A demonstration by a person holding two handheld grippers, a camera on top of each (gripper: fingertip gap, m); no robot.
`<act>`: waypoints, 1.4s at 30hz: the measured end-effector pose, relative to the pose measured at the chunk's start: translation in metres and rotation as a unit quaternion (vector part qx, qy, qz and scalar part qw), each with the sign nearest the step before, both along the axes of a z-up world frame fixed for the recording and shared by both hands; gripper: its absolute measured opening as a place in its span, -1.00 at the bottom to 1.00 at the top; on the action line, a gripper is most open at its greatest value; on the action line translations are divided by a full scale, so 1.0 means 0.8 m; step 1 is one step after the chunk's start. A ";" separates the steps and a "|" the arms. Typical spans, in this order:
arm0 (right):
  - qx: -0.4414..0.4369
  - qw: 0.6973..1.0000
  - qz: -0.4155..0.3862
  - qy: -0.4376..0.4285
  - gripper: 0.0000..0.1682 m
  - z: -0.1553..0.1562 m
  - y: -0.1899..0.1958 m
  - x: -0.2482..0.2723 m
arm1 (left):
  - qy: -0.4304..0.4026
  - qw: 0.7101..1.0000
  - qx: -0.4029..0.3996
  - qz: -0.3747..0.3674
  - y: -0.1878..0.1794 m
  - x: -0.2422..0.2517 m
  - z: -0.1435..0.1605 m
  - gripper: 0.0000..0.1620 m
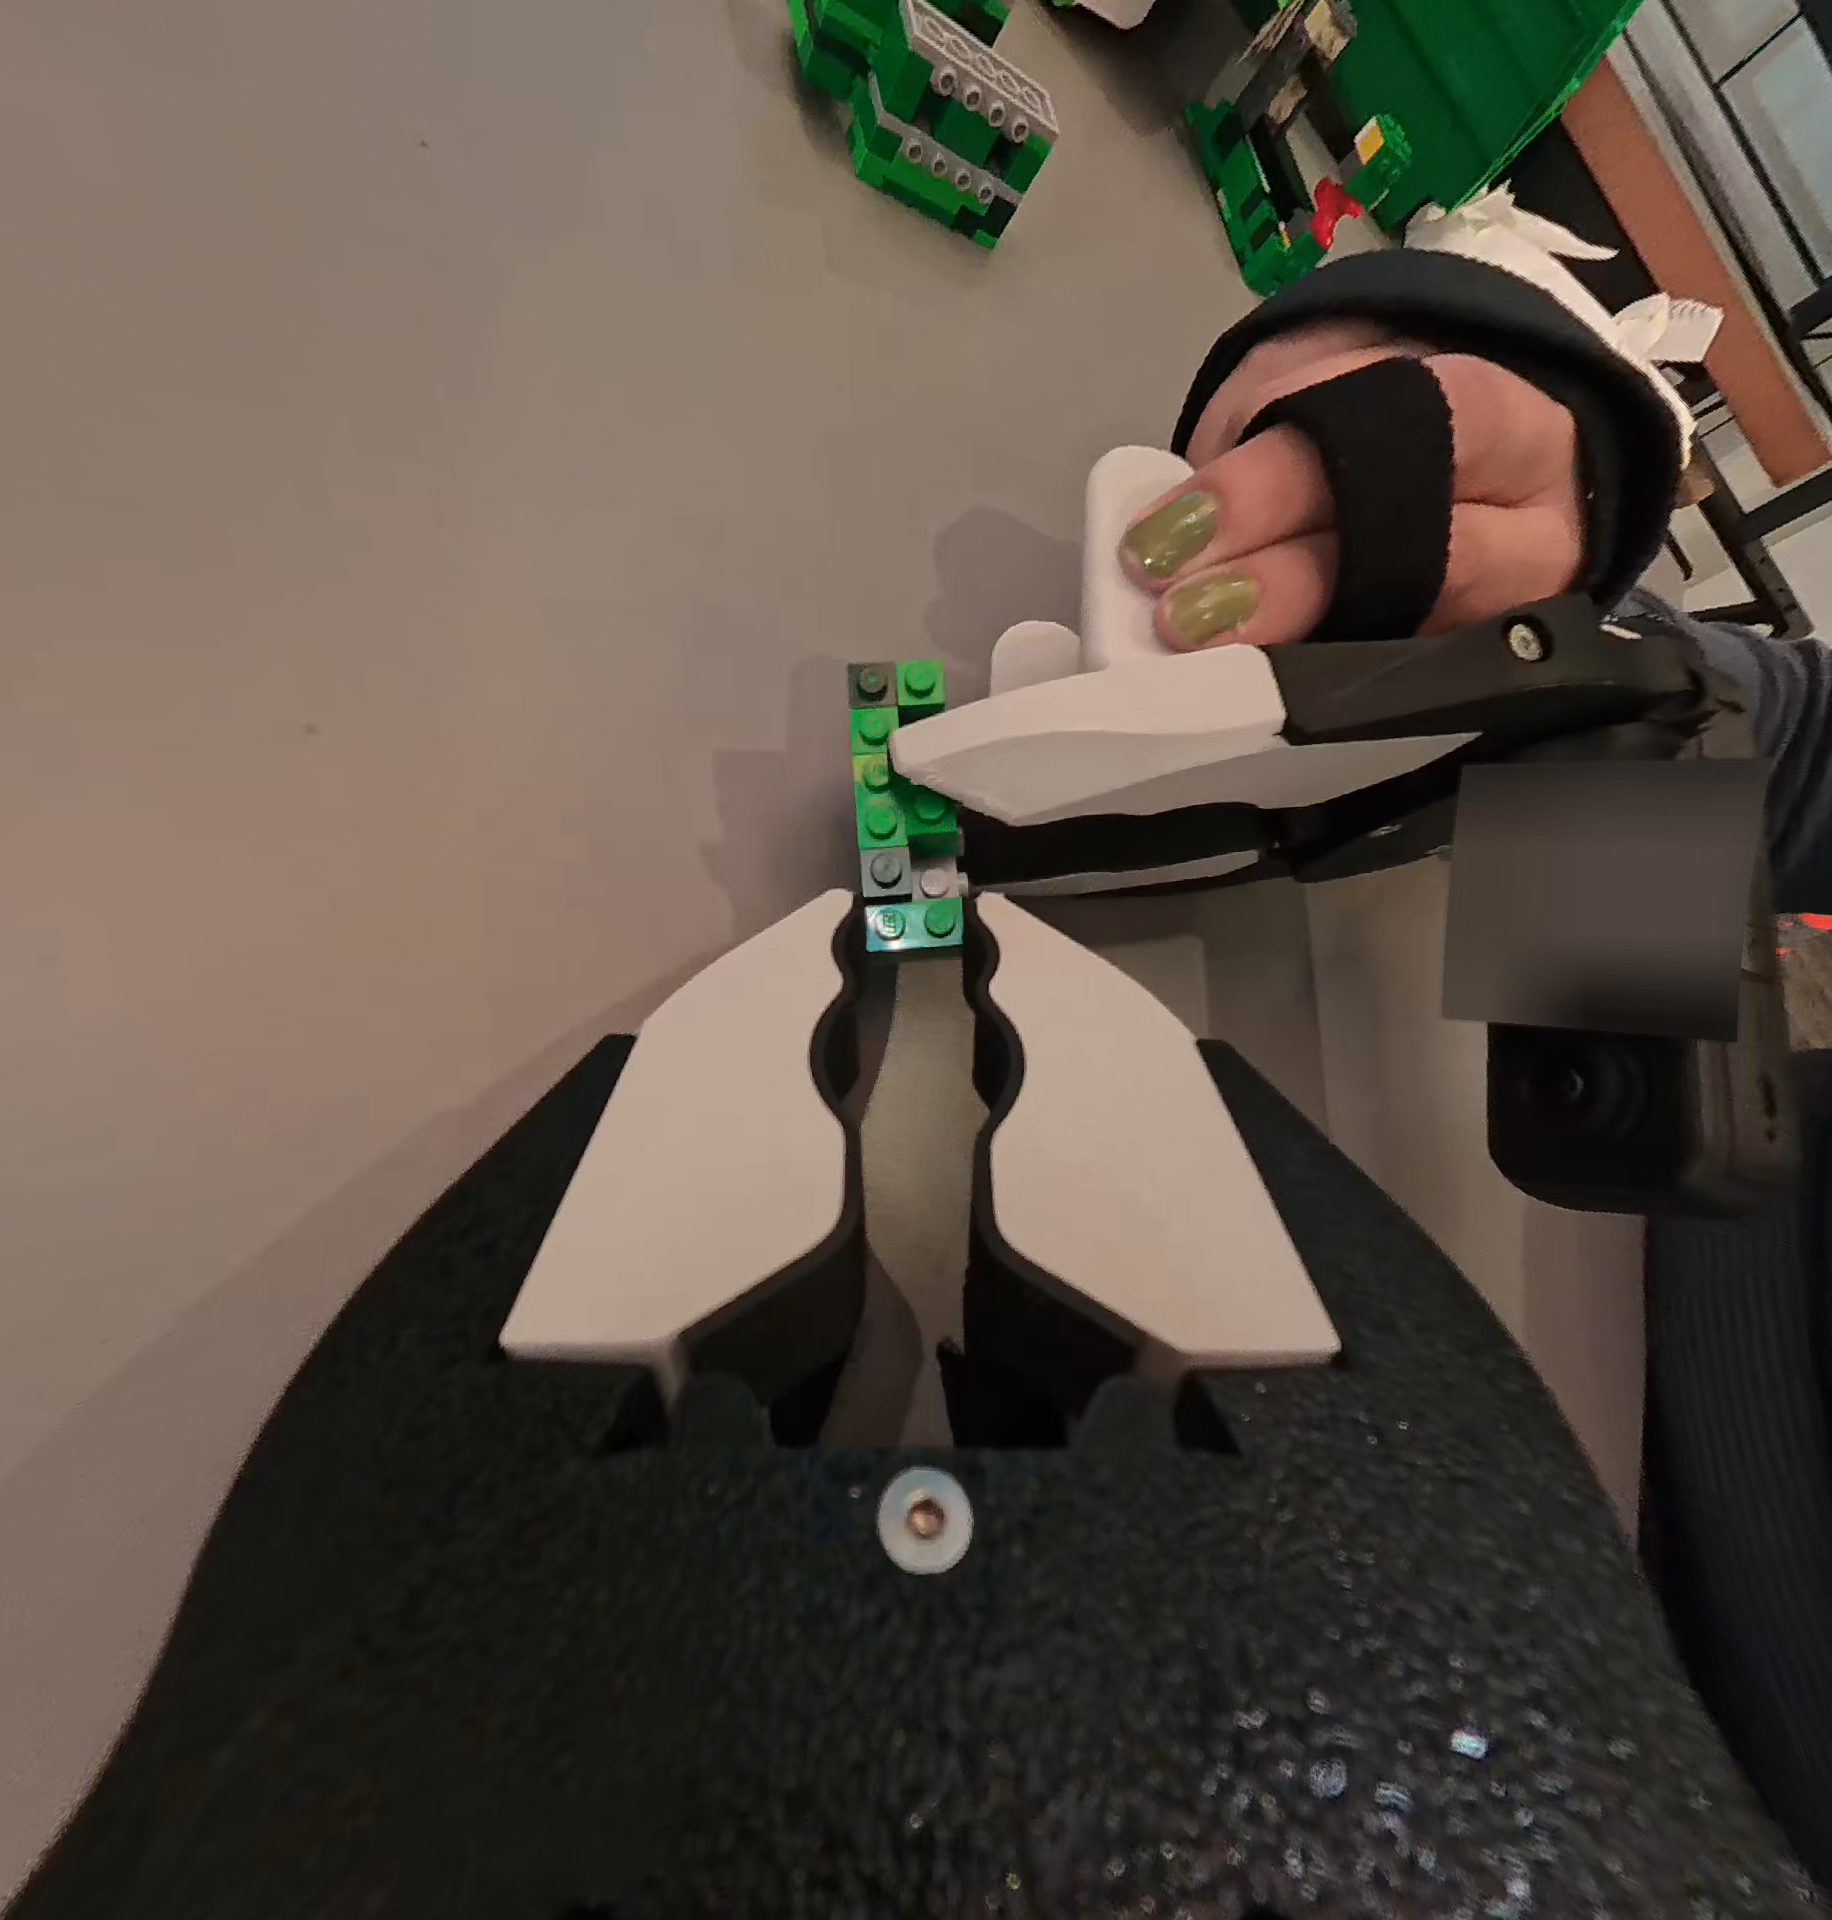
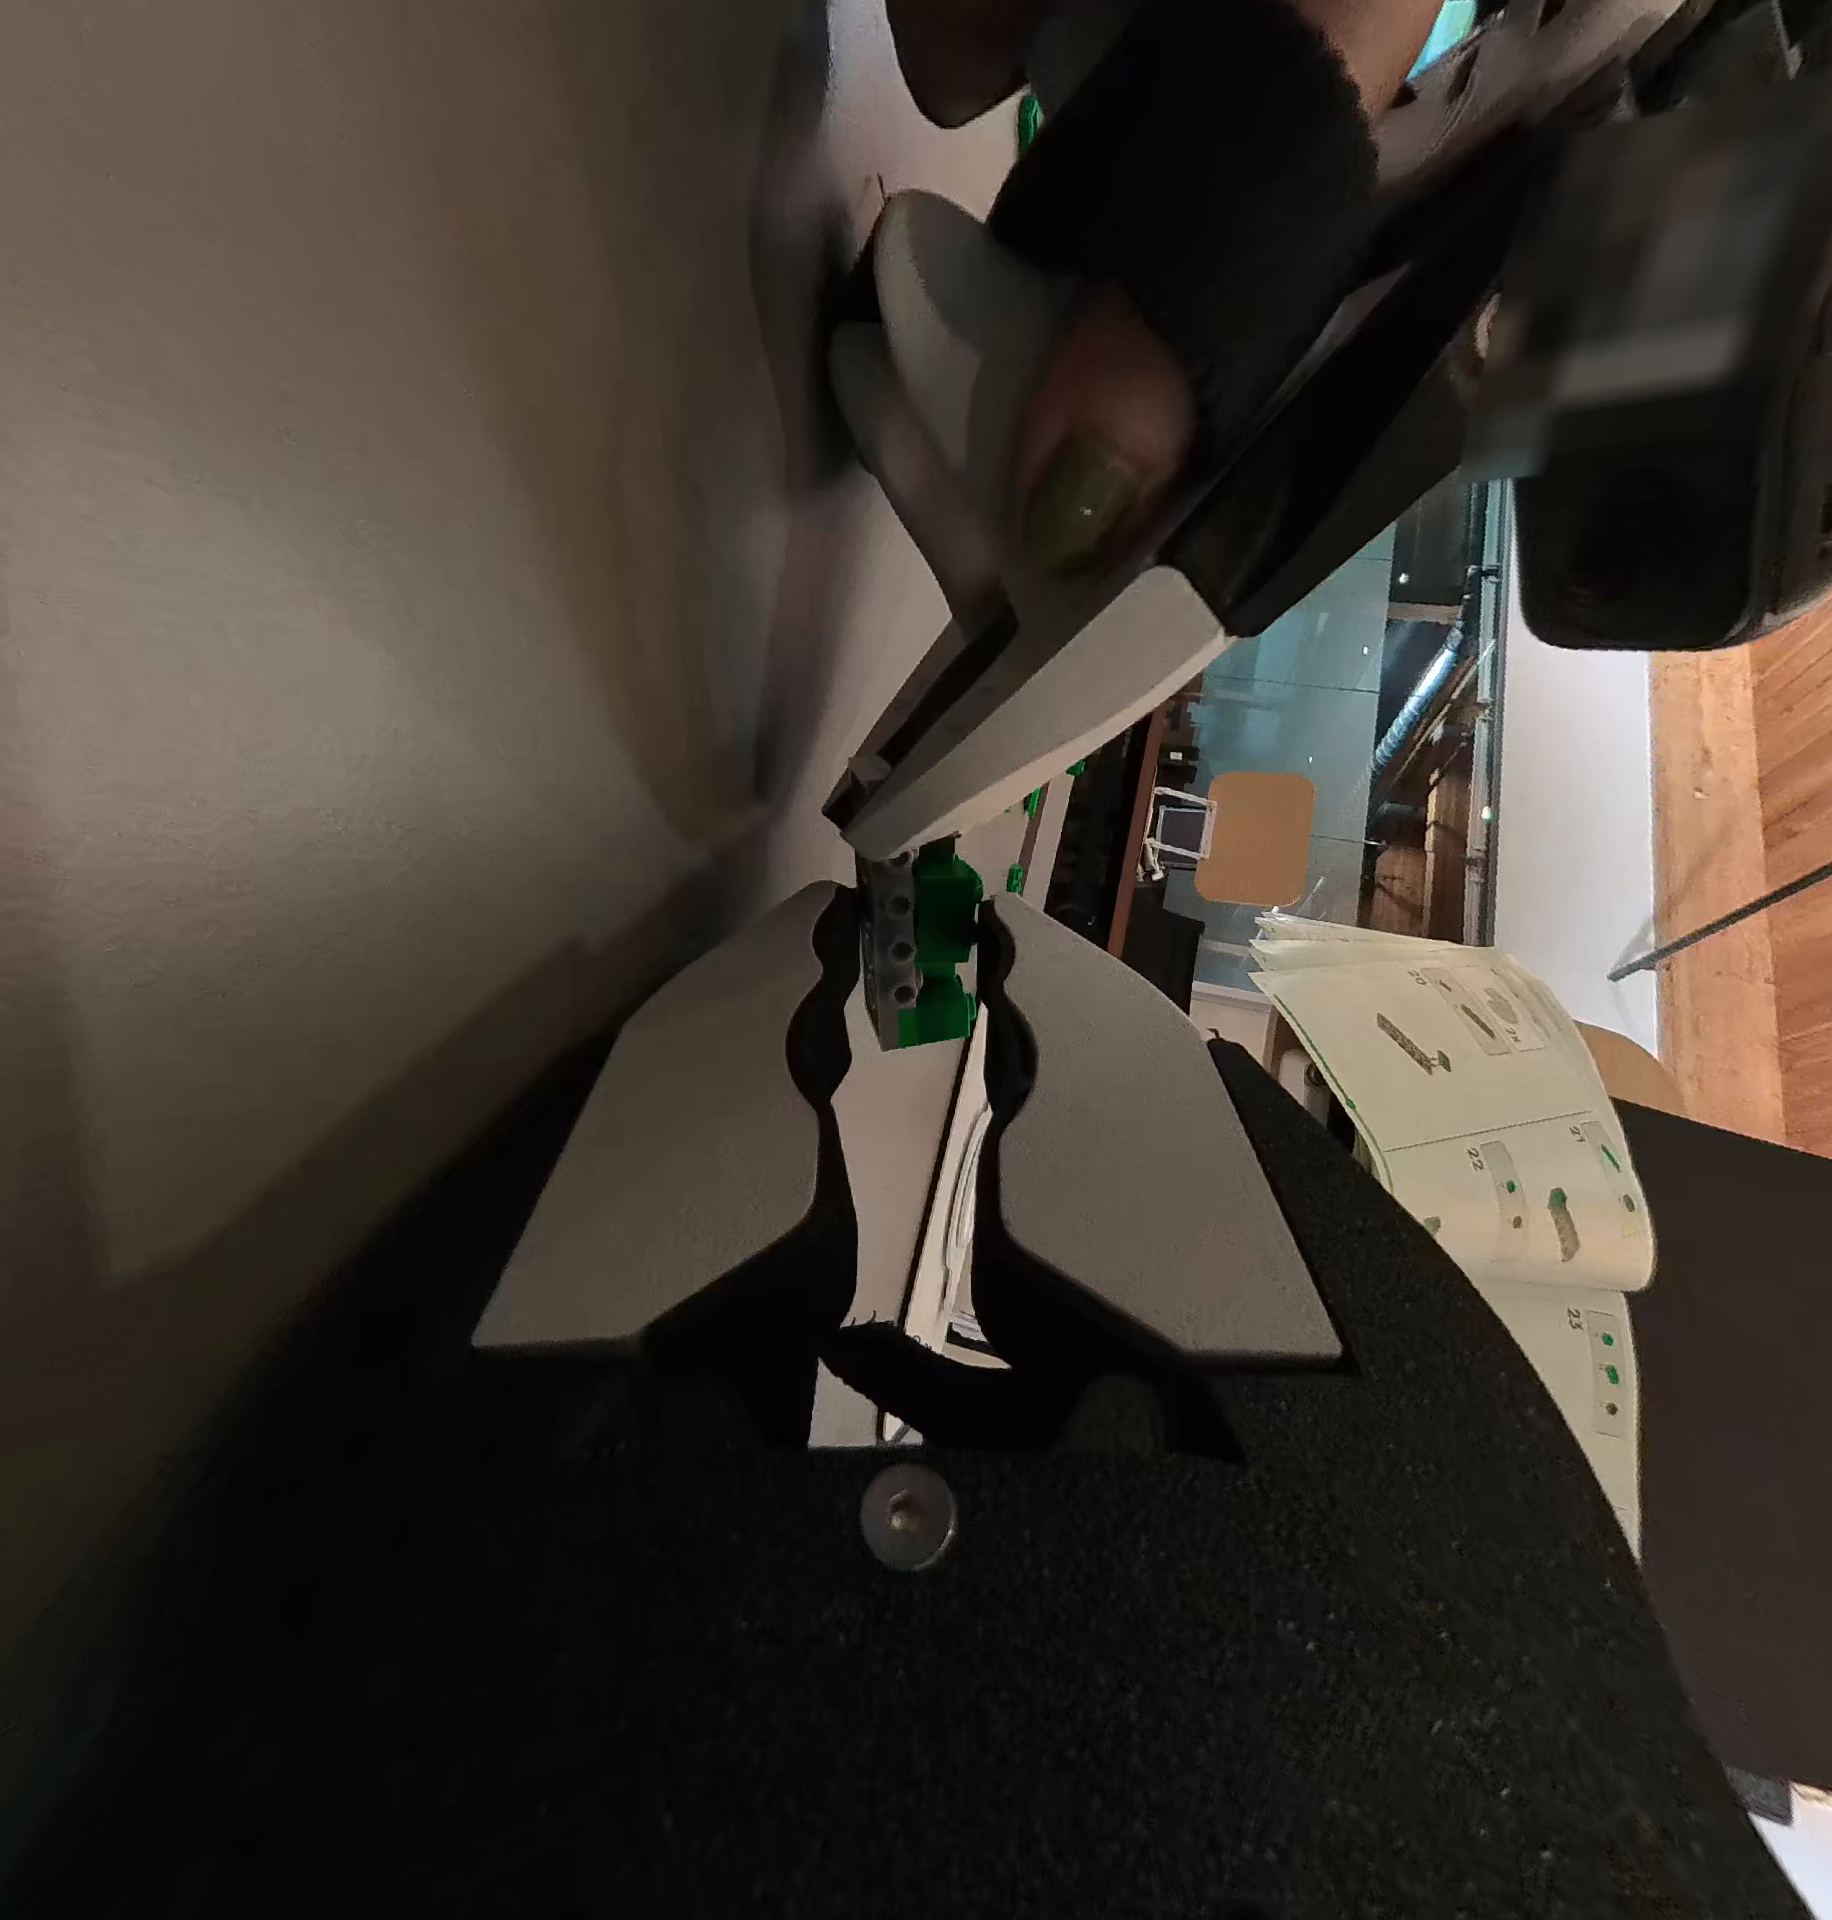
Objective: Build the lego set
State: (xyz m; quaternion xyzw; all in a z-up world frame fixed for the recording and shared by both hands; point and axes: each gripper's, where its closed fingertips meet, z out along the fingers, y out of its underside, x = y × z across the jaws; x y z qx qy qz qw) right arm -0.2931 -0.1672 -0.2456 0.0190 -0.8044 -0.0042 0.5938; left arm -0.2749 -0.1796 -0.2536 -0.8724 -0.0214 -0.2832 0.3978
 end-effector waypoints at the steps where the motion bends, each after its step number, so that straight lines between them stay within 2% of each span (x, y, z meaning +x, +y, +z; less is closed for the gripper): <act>1: 0.000 1.000 0.000 0.001 -0.74 0.001 0.000 0.000 | -0.002 1.000 0.000 0.000 0.000 0.000 0.000 -0.80; 6: -0.010 1.000 0.015 0.007 -0.69 0.004 -0.005 0.002 | -0.010 1.000 -0.004 -0.003 -0.002 0.002 0.000 -0.80; 9: -0.005 1.000 0.028 0.002 -0.75 0.001 -0.009 0.005 | -0.011 1.000 -0.003 -0.008 -0.002 0.003 0.000 -0.80; 23: 0.042 0.997 0.062 -0.008 -0.78 -0.003 -0.014 0.011 | 0.002 0.999 -0.019 -0.031 -0.007 0.009 -0.005 -0.80; 29: -0.004 0.999 0.051 -0.001 -0.77 0.000 -0.013 0.008 | -0.011 1.000 -0.007 -0.023 -0.006 0.006 -0.001 -0.80; 35: -0.174 0.985 0.018 0.009 -0.55 0.022 0.006 0.004 | -0.020 1.000 0.019 -0.015 -0.003 0.003 0.007 -0.80; 42: -0.114 0.992 0.044 0.016 -0.68 0.012 -0.003 0.009 | -0.016 1.000 0.012 -0.024 -0.004 0.006 0.005 -0.80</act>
